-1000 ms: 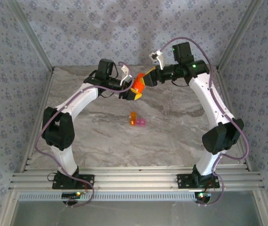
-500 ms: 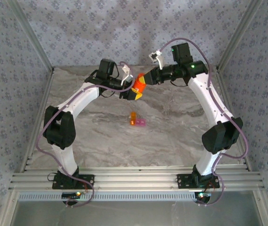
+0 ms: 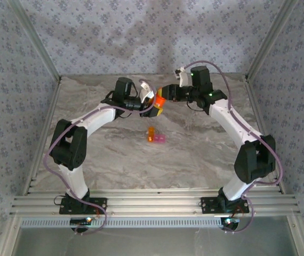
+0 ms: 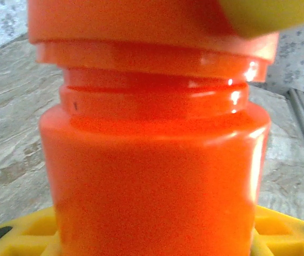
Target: Sort the pills into containers
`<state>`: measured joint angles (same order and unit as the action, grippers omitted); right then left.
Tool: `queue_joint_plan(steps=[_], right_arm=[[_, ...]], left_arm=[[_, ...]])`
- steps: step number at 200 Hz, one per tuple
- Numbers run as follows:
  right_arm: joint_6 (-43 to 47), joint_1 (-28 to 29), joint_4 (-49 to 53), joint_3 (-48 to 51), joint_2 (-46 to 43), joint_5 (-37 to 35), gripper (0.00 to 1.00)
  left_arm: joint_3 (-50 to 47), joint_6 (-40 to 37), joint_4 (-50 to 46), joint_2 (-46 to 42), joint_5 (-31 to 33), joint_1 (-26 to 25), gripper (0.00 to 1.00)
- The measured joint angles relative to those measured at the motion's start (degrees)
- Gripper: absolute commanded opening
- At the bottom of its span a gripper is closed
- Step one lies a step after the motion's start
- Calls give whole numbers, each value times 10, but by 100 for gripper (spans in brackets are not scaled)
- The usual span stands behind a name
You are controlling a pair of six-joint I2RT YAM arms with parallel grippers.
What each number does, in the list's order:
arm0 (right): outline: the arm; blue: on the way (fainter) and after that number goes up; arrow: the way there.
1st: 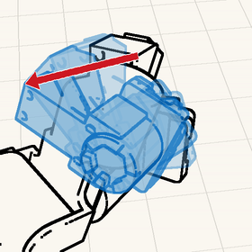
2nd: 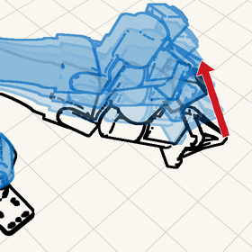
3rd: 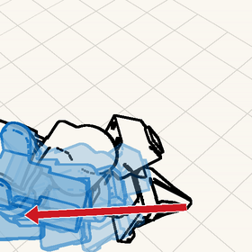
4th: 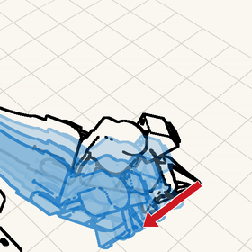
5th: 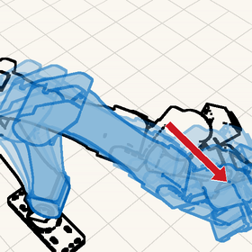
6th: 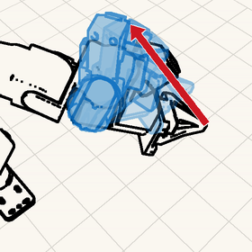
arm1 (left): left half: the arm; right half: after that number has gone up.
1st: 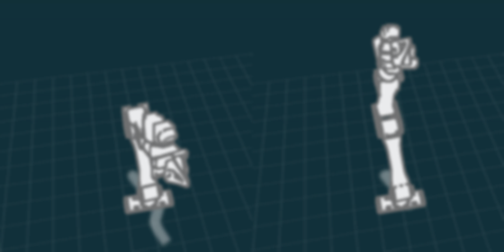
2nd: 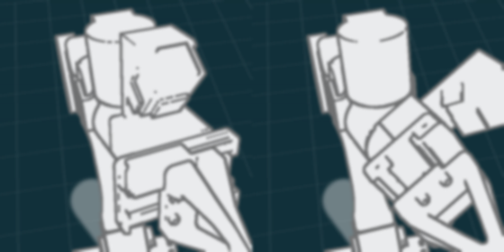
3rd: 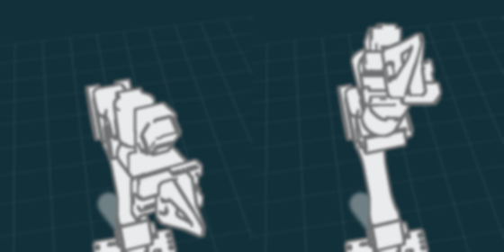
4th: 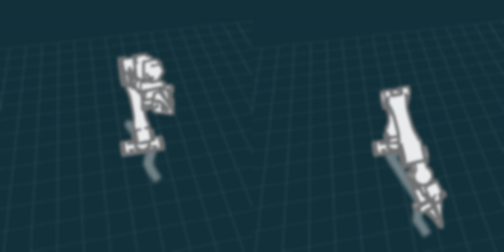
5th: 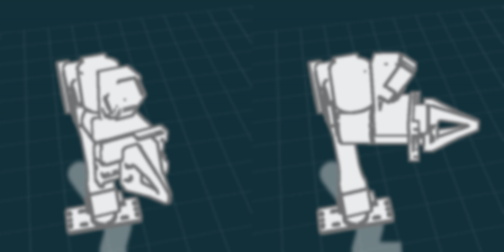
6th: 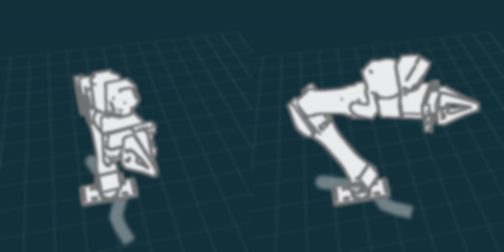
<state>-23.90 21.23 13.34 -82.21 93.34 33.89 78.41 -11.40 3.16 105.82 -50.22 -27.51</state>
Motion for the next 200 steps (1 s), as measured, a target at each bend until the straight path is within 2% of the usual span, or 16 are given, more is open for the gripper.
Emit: queue_joint_plan(steps=[43,87,123,153,200], right_arm=[[-44,3,-24,7,0,-15,34],[-30,-2,27,-44,4,-2,62],[16,-22,65,-101,9,48,79],[56,-47,81,-107,-5,95,84],[174,-72,146,-132,-26,135,80]], left_arm=[[0,1,5,0,14,0,0],[25,-1,2,0,-10,0,0],[68,-21,-5,0,-68,-1,0],[80,-32,-29,2,-107,0,0],[145,-86,-138,23,-169,4,0]])
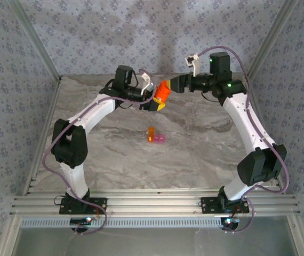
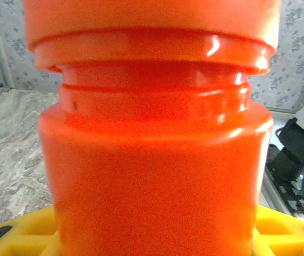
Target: Sort the pills into containers
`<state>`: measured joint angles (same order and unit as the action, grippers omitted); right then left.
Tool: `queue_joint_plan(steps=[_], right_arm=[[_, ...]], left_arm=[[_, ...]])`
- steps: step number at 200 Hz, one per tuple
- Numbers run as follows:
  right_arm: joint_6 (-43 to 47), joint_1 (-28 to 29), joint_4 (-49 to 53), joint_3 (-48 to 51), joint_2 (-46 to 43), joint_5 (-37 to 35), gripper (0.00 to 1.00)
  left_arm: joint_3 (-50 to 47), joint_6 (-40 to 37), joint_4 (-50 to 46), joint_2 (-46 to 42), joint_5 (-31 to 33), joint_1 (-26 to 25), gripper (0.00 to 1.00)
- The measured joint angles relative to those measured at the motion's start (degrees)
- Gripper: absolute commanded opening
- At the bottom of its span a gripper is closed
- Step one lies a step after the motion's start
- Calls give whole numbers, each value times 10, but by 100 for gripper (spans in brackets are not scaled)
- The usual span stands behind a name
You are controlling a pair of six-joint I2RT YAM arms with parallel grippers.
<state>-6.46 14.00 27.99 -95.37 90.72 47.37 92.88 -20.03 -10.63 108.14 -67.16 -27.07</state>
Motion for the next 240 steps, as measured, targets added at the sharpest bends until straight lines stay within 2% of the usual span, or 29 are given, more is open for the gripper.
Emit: queue_joint_plan(steps=[39,109,129,159,177,195,240], right_arm=[[89,10,70,-40,0,0,80],[124,38,108,-59,29,-17,79],[126,42,110,-62,39,-24,71],[126,47,120,-70,43,-21,43],[132,49,131,-82,46,-21,34],[132,49,143,-95,53,-20,29],[132,49,188,-139,82,-17,28]], left_arm=[[17,-29,-53,2,-29,1,0],[20,-41,-83,12,-40,1,0],[20,-42,-88,12,-42,0,0],[21,-43,-95,12,-35,1,0],[23,-46,-100,12,-38,2,0],[26,-49,-109,12,-38,3,0],[41,-62,-147,13,-26,6,0]])
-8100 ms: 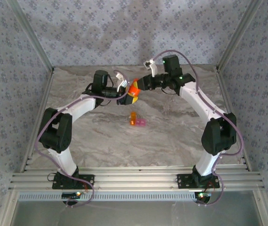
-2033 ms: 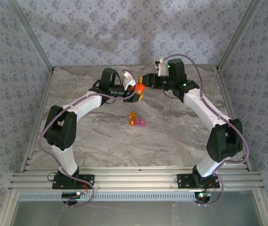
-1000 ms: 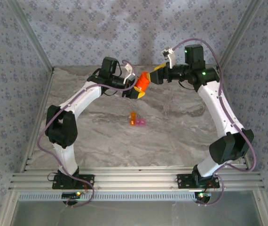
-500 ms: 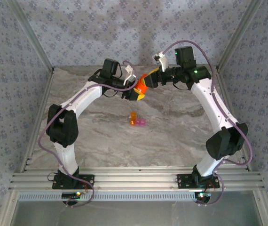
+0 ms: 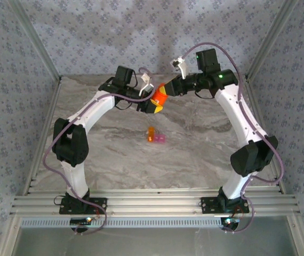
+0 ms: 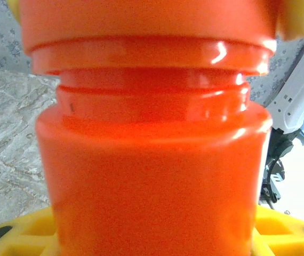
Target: Sort the pills into containers
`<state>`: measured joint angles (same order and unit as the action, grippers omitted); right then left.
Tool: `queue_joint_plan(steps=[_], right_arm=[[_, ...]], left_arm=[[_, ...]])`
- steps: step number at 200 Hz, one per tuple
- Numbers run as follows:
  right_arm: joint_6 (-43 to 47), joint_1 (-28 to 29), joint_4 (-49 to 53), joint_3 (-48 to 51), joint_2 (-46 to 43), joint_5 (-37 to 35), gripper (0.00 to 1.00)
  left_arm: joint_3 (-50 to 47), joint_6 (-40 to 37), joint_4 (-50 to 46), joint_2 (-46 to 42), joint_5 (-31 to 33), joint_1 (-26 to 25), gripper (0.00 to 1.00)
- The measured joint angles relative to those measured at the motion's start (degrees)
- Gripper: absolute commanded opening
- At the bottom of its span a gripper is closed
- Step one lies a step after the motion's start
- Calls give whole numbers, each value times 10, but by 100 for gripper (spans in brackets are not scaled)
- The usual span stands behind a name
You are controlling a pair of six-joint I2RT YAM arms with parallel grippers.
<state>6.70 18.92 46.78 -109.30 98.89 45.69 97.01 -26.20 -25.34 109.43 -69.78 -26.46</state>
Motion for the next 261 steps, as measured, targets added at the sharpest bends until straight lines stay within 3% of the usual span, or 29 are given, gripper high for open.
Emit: queue_joint_plan(steps=[83,120,167,189,231,261], right_arm=[[-97,17,39,-34,36,-56,22],[-204,24,-50,41,27,-92,20],[-307,31,-143,130,26,-123,23],[-321,32,-154,130,25,-132,35],[-322,26,-149,121,16,-130,72],[-290,7,-177,139,-25,-99,83]], left_arm=[[10,-19,-53,6,49,1,0],[-12,-7,-30,6,127,0,0],[-72,25,22,6,181,-2,0],[-72,31,38,6,186,-2,0],[-71,47,73,6,150,-1,0],[-59,51,113,6,92,-5,0]])
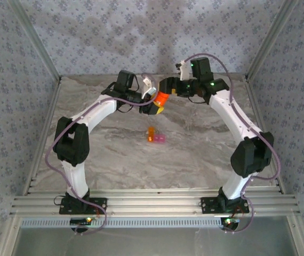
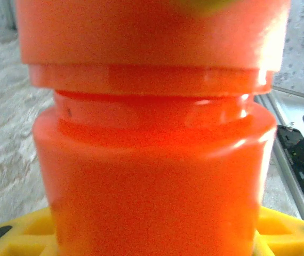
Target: Sort the pills into containers
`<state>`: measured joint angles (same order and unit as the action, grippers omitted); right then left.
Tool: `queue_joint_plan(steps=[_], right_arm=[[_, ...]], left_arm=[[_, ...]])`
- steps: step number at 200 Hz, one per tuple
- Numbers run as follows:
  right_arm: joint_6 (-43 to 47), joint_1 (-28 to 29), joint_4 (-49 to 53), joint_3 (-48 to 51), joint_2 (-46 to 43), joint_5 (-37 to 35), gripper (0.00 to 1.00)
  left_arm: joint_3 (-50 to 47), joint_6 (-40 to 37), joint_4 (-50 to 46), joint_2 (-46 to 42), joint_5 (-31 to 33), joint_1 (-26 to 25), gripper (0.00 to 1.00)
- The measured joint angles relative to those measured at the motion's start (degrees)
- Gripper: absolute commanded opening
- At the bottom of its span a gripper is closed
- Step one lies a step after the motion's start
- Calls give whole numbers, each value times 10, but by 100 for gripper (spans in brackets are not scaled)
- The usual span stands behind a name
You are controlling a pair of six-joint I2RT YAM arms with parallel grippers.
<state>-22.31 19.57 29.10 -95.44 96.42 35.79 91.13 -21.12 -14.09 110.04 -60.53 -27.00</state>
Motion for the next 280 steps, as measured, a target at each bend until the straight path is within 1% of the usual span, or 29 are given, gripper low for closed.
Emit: queue_joint_plan(steps=[25,46,78,109,150,195,230,260,270,280], right_arm=[[38,-22,-27,31,-56,47,82],[87,-42,-40,38,-81,78,80],[161,-52,-39,39,-84,93,80],[203,-51,-35,38,-71,106,81],[219,-45,-34,30,-52,119,78],[220,-33,-35,25,-50,125,77],[220,-29,-35,25,-50,137,73],[220,-21,-32,25,-50,143,72],[220,-19,-29,25,-50,143,70],[222,-17,-25,25,-49,143,66]], left_arm=[[2,1,11,0,-32,-2,0],[2,2,10,0,-57,-2,0],[22,-3,-9,0,-90,-1,0],[46,-19,-33,0,-116,-1,0],[48,-30,-61,1,-122,-1,0],[49,-35,-71,2,-123,-1,0],[52,-35,-72,8,-123,-1,0],[59,-36,-72,10,-124,-1,0],[61,-38,-72,10,-124,-1,0],[61,-38,-73,10,-124,-1,0]])
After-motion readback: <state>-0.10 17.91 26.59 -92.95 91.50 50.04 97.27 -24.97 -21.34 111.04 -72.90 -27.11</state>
